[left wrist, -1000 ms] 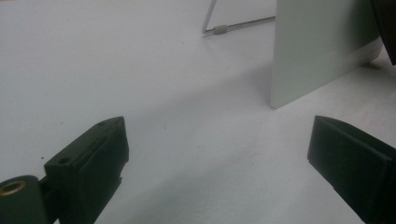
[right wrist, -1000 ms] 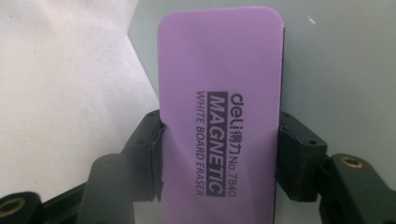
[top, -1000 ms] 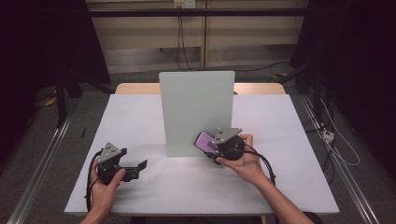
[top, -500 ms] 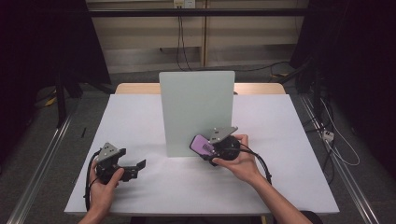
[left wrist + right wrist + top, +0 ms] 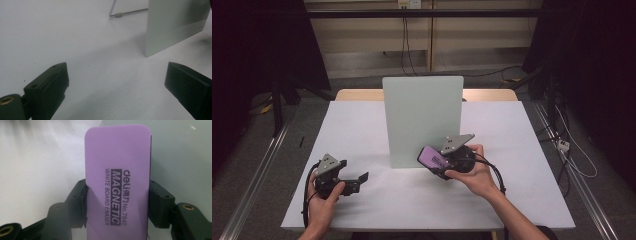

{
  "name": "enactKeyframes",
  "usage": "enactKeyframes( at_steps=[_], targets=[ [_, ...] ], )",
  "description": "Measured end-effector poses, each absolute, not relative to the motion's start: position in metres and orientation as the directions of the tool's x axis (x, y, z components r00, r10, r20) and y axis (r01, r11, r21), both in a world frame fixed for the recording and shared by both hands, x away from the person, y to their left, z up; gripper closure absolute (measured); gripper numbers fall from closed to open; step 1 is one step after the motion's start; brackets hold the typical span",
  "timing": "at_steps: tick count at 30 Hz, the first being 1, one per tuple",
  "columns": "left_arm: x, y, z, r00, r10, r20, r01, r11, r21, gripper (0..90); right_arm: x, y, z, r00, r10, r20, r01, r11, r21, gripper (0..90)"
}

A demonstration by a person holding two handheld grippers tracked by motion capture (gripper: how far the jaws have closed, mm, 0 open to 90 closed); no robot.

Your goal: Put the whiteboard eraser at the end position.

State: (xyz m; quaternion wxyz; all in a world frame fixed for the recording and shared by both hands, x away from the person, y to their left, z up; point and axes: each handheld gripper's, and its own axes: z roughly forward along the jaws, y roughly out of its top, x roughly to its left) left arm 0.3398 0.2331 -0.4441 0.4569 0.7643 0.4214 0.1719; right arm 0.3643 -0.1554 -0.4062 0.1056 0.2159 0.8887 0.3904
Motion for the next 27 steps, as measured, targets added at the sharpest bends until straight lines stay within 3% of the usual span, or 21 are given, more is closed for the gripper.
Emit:
enactKeyframes(
  at_steps=[27],
  targets=[
    [0.341, 0.23, -0.442, 0.581, 0.806, -0.112, 0.485, -0.232, 0.843, 5.4, 0.356, -0.148, -0.409, -0.933, 0.346, 0.104, 0.329, 0.694, 0.64, 41.5]
  ],
)
